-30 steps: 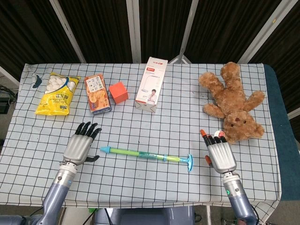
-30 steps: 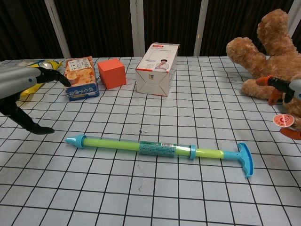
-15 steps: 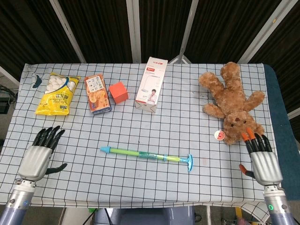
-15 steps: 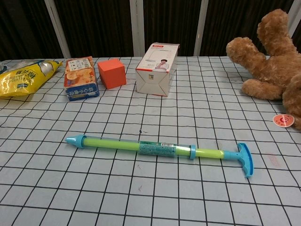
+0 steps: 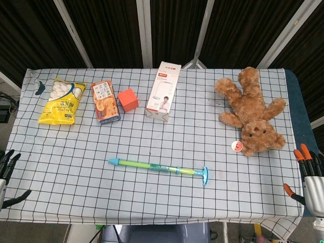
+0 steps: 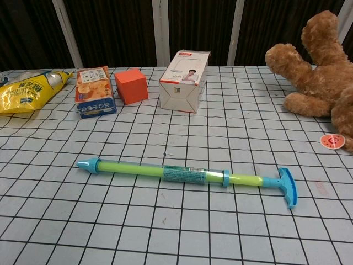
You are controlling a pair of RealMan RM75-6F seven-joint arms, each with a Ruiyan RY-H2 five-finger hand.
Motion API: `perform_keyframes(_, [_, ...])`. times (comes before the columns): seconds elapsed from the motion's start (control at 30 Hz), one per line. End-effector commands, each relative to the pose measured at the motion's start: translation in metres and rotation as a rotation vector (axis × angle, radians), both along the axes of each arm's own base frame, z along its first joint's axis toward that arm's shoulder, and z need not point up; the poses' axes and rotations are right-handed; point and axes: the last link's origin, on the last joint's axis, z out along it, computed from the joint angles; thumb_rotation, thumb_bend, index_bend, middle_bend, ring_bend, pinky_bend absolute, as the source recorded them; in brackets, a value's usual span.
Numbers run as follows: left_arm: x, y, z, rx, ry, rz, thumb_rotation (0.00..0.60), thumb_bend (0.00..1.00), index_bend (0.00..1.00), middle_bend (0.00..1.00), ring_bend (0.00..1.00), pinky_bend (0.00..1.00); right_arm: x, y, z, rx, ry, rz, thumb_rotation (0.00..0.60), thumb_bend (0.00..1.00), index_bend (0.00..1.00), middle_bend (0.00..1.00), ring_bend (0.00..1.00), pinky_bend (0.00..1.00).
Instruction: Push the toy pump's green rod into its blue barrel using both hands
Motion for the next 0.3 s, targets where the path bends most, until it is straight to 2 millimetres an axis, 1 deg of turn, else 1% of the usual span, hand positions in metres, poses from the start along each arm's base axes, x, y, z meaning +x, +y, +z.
perform_keyframes(0.03, [-0.0051,-0.0001,0.0071,0.032,-0.031,0.005,0.6,0.05,0.0,0.0,0.0,0.0,-0.001,-0.0009,-0.004,0.012,0.009,-0.01,0.6,0.24,0.0,0.0,0.0,0.0])
perform_keyframes(0.17, [-0.0063,0.0072,0.0075,0.056,-0.031,-0.015,0.6,0.05,0.0,0.0,0.0,0.0,-0.0014,-0.0011,-0.0049,0.019,0.004,-0.026,0.6,0.24,0.0,0.0,0.0,0.0])
perform_keyframes(0.3, [-0.0097,0.0075,0.0084,0.066,-0.051,0.009,0.6,0.05,0.0,0.0,0.0,0.0,-0.0016,-0.0013,-0.005,0.027,-0.011,-0.043,0.6,0.24,0.0,0.0,0.0,0.0])
